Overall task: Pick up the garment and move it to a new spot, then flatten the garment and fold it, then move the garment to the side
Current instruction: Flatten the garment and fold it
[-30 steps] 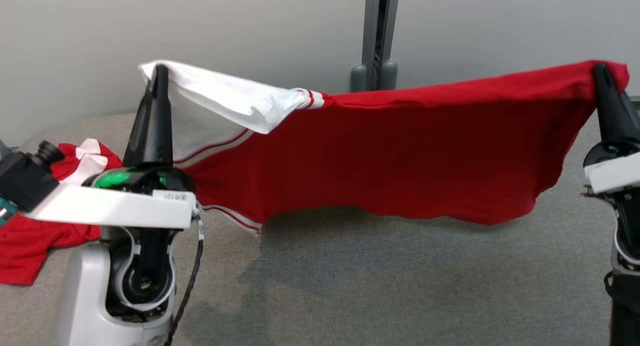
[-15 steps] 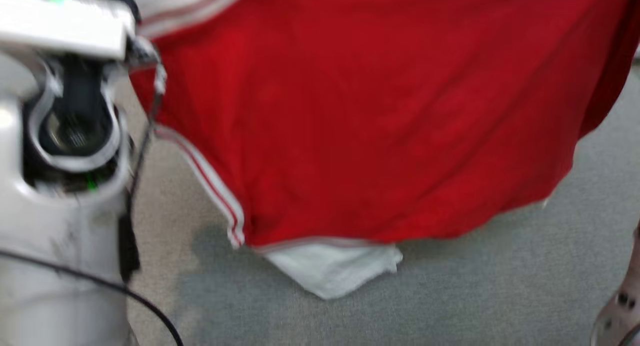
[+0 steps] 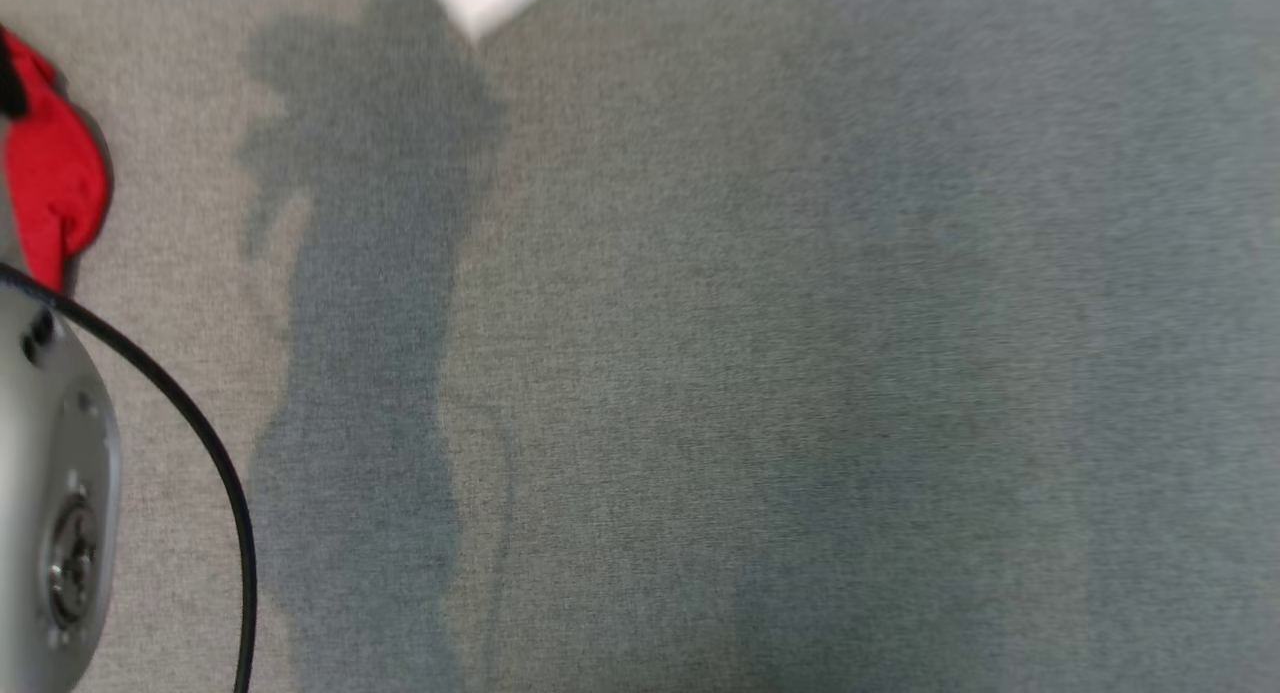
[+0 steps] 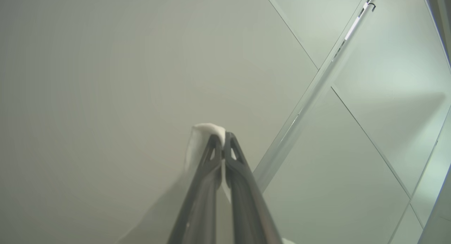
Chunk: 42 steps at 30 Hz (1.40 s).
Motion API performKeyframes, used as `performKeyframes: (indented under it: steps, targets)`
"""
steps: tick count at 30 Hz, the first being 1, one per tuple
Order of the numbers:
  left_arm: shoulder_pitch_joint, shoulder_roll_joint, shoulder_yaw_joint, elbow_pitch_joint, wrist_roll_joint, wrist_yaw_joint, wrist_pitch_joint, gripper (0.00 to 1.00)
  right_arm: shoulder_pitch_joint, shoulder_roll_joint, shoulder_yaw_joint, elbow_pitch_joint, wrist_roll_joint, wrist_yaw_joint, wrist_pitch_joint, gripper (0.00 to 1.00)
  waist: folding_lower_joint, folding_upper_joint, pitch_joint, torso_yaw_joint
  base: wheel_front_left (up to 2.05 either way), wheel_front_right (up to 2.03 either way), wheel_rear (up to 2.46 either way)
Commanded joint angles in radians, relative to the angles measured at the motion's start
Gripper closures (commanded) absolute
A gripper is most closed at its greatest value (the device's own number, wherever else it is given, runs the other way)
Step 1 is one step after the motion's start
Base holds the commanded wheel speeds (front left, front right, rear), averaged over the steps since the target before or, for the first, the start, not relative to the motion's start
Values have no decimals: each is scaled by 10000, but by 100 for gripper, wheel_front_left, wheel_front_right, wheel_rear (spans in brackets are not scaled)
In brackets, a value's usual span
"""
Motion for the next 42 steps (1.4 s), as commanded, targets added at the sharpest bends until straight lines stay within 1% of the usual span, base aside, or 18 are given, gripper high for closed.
performKeyframes:
  steps: [1, 3, 4, 6, 8, 10, 12, 14, 16, 18, 21, 28, 34, 38, 42]
  targets:
    - [-451, -37, 51, 389, 111, -216, -371, 100, -417, -113, 143, 223, 165, -3, -566, 100, 0, 0, 766, 382, 0, 0, 0]
    - [-745, -170, -12, 909, 131, -532, -760, 100, -606, -124, 503, 497, 488, -3, -1172, 100, 0, 0, 974, 549, 0, 0, 0]
    - [-869, -158, -96, 1112, 224, -721, -912, 100, -612, -231, 695, 617, 630, -3, -1426, 100, 0, 0, 1077, 620, 0, 0, 0]
    - [-955, -206, -323, 1472, 354, -1211, -1229, 100, -451, -434, 1208, 805, 989, -3, -1911, 100, 0, 0, 1254, 753, 0, 0, 0]
    - [-747, -279, -622, 1852, 521, -1660, -1419, 100, -114, -683, 1695, 1028, 1374, -3, -2278, 100, 0, 0, 1410, 885, 0, 0, 0]
    - [-390, -335, -922, 2278, 713, -1986, -1583, 100, 308, -965, 2122, 1277, 1768, -3, -2508, 100, 0, 0, 1572, 1045, 0, 0, 0]
    - [-61, -412, -1183, 2671, 819, -2262, -1777, 100, 868, -1259, 2385, 1580, 2171, -3, -2726, 100, 0, 0, 1638, 1236, 0, 0, 0]
    - [331, -497, -1470, 3095, 928, -2450, -1903, 100, 1391, -1597, 2601, 1992, 2460, -3, -2927, 100, 0, 0, 1632, 1403, 0, 0, 0]
    - [750, -514, -1825, 3481, 1210, -2585, -2008, 100, 1827, -1720, 2725, 2394, 2764, -2, -3051, 100, 0, 0, 1600, 1467, 0, 0, 0]
    - [1247, -490, -2073, 3802, 1404, -2657, -2115, 100, 2285, -1822, 2849, 2736, 3120, -2, -3112, 100, 0, 0, 1486, 1506, 0, 0, 0]
    - [1931, -441, -2201, 4063, 1594, -2746, -2267, 100, 2885, -1947, 2950, 3105, 3692, -3, -3186, 100, 0, 0, 1202, 1586, 0, 0, 0]
    - [3727, -232, -2741, 4502, 2057, -2846, -2360, 100, 4292, -2092, 3096, 3750, 4921, -3, -2872, 100, 0, 0, 160, 1667, 0, 0, 0]
    - [4928, -70, -3361, 4903, 2193, -2889, -2139, 100, 5217, -2311, 3420, 4229, 5281, -3, -2540, 100, 0, 0, -719, 1660, 0, 0, 0]
    - [5657, 44, -3796, 4928, 2334, -2893, -2055, 100, 5768, -2464, 3647, 4522, 5336, -5, -2417, 100, 0, 0, -1227, 1612, 0, 0, 0]
    - [6342, 166, -4114, 4806, 2275, -2905, -2049, 100, 6209, -2464, 3894, 4630, 5441, -5, -2361, 100, 0, 0, -1666, 1526, 0, 0, 0]
